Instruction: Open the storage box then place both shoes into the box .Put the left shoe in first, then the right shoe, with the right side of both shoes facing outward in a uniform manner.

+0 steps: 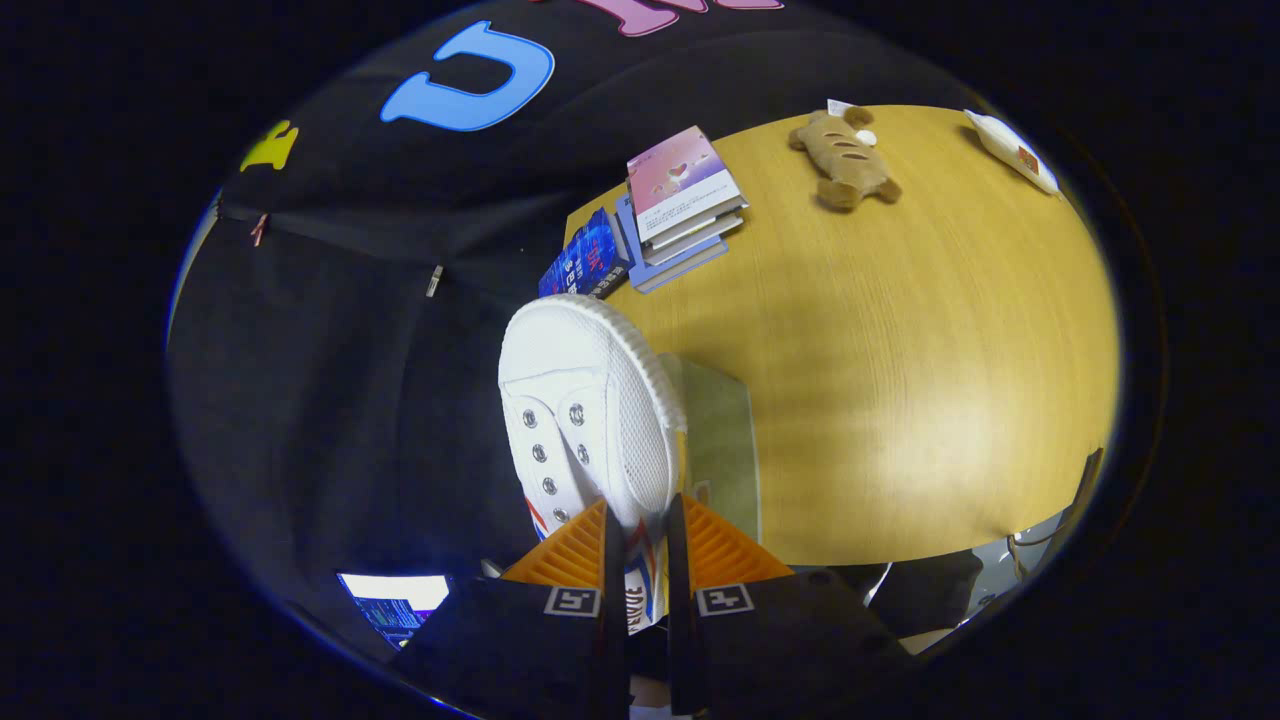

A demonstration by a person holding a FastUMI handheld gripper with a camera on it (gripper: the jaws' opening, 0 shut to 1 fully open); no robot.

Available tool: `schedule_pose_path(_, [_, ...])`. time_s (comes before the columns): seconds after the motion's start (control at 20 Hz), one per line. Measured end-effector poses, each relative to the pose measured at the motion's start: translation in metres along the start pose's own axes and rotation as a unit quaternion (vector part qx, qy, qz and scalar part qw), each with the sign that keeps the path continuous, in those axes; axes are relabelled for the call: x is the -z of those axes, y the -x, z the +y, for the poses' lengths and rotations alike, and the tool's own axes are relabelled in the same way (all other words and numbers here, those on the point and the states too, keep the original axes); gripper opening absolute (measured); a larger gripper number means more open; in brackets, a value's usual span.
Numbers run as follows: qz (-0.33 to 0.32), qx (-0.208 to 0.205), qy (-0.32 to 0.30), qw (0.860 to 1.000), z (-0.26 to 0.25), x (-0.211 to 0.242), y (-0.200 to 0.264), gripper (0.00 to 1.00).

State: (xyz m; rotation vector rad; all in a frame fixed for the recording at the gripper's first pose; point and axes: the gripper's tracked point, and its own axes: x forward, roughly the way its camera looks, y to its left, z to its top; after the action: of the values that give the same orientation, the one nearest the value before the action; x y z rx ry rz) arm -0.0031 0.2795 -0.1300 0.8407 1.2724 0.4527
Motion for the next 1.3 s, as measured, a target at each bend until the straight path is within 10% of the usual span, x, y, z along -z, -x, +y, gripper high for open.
schedule_pose_path(0.45, [0.052, 0.075, 0.031, 0.995, -0.011, 0.029, -0.067, 0.21])
schedule_pose_path(0.7, [0.037, 0.029, 0.018, 0.999, -0.005, 0.023, -0.06, 1.0])
schedule_pose_path(1.3, [-0.033, 0.026, 0.073, 0.996, -0.028, 0.015, -0.02, 0.99])
